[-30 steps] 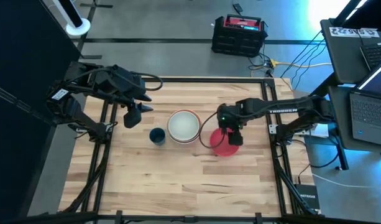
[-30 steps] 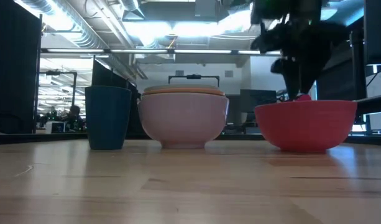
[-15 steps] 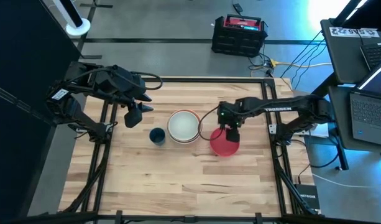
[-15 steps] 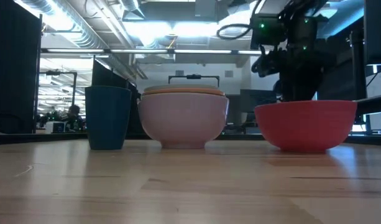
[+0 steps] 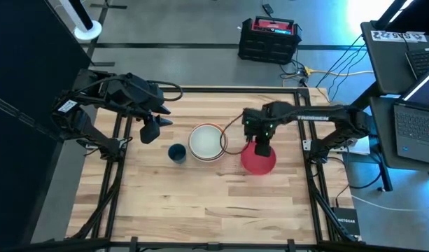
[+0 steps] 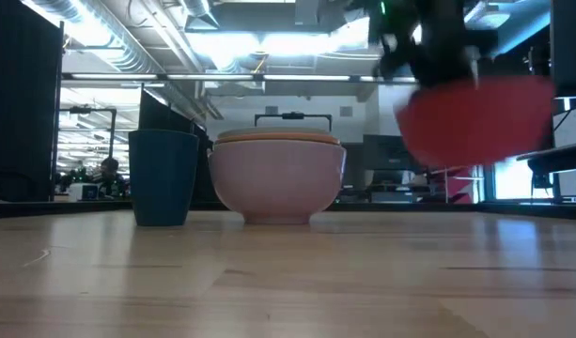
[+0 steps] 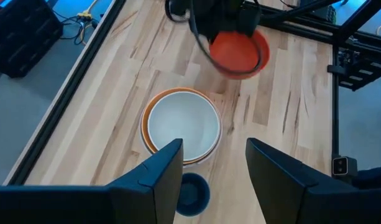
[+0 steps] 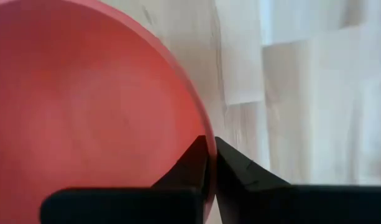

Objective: Nest bowls inside each other

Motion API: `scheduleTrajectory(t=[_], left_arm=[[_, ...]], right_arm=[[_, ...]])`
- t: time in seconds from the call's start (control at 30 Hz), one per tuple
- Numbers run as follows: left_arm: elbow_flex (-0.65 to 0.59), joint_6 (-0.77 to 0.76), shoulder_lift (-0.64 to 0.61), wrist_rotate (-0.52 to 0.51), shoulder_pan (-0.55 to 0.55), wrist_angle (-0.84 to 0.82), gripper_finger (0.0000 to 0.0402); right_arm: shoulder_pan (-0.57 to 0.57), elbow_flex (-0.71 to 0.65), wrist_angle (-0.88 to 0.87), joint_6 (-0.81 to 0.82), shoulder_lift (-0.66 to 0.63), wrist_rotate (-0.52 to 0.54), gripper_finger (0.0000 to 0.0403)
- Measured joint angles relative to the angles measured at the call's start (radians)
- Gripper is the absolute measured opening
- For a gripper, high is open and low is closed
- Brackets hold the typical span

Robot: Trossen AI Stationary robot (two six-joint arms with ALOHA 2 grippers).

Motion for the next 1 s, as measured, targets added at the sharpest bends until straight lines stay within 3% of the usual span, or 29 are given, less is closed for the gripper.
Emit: scheduleTrajectory(t=[0.47, 0.6, 0.7, 1.0], left_arm=[[0.000, 0.000, 0.000, 0.000, 0.000, 0.000, 0.0160], [0.000, -0.001, 0.000, 0.000, 0.000, 0.000, 0.0160], [0.000, 0.004, 0.000, 0.000, 0.000, 0.000, 0.0160], [0.000, 0.011, 0.000, 0.000, 0.000, 0.000, 0.0160]], right_arm=[[-0.021, 0.880, -0.080, -0.083, 0.538, -0.015, 0.0000], [-0.023, 1.051, -0.148, -0.101, 0.696, -0.007, 0.0000], [-0.030, 1.108, -0.147, -0.101, 0.760, -0.007, 0.0000], [-0.070, 1.077, -0.167, -0.107, 0.831, 0.002, 0.0000]])
